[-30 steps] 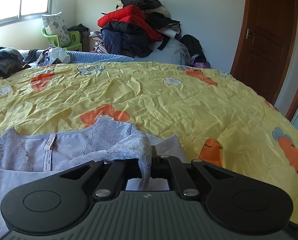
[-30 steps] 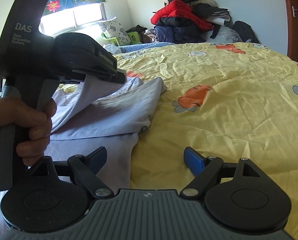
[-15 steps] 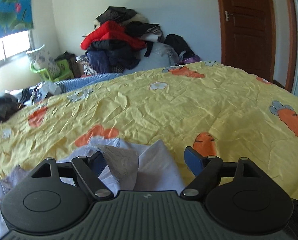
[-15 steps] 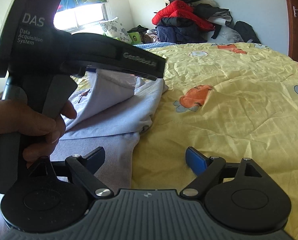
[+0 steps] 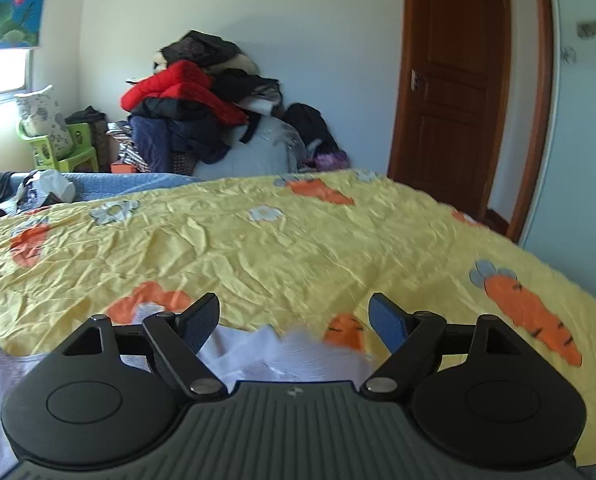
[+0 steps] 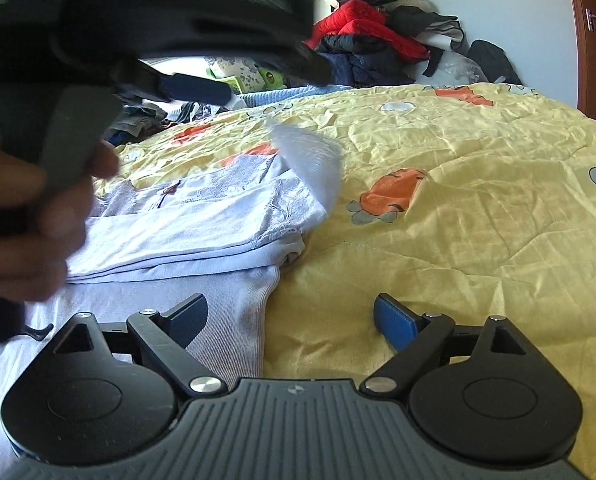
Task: Fold small clothes
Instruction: 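Open the left gripper to release the sleeve onto the folded side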
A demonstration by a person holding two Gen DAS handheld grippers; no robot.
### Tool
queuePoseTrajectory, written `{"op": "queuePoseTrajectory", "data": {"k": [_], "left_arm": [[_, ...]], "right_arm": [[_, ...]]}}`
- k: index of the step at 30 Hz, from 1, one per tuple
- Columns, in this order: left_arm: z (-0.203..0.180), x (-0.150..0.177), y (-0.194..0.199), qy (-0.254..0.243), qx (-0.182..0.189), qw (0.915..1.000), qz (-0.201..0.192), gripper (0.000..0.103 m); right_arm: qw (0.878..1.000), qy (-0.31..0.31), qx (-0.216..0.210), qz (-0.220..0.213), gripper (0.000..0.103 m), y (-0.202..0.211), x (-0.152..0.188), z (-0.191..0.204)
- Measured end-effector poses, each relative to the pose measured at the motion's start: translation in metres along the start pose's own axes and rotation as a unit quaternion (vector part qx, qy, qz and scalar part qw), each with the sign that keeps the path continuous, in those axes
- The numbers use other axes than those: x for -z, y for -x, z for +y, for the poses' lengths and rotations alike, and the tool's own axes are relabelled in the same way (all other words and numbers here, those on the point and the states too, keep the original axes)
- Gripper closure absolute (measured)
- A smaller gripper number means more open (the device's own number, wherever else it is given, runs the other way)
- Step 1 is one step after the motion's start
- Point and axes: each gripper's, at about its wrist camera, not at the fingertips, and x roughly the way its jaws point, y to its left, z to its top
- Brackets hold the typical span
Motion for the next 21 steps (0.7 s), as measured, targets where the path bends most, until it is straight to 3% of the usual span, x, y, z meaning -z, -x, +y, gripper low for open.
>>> {"op": "queuePoseTrajectory", "data": {"k": [4,8,12,17,21], "left_arm": [[0.032,0.003,0.018,0.03,-0.047,0.9984,-0.006,0.019],[0.076,0.02,0.031,0.065,-0.112,0.9913,0.021,0.018],[0.112,0.044,0.043,0.094,-0.164,0.9809,0.045,0.018],[0.128,0.067,0.05,0.105,-0.196,0.9728,0.065,0.018],[0.131,0.08,0.054,0.103,-0.207,0.97,0.076,0.018]], "right_arm": [[1.0,-0.001,0.002,-0.001,0.011,0.0,0.001,0.0],[1.0,-0.01,0.014,-0.007,0.014,0.004,-0.001,-0.001],[0.998,-0.032,0.024,-0.049,0.014,0.012,-0.013,-0.003],[0.997,-0.008,-0.025,-0.076,0.014,0.01,-0.037,0.015],[0.995,-0.006,-0.087,-0.044,0.013,-0.014,-0.048,0.03]]}}
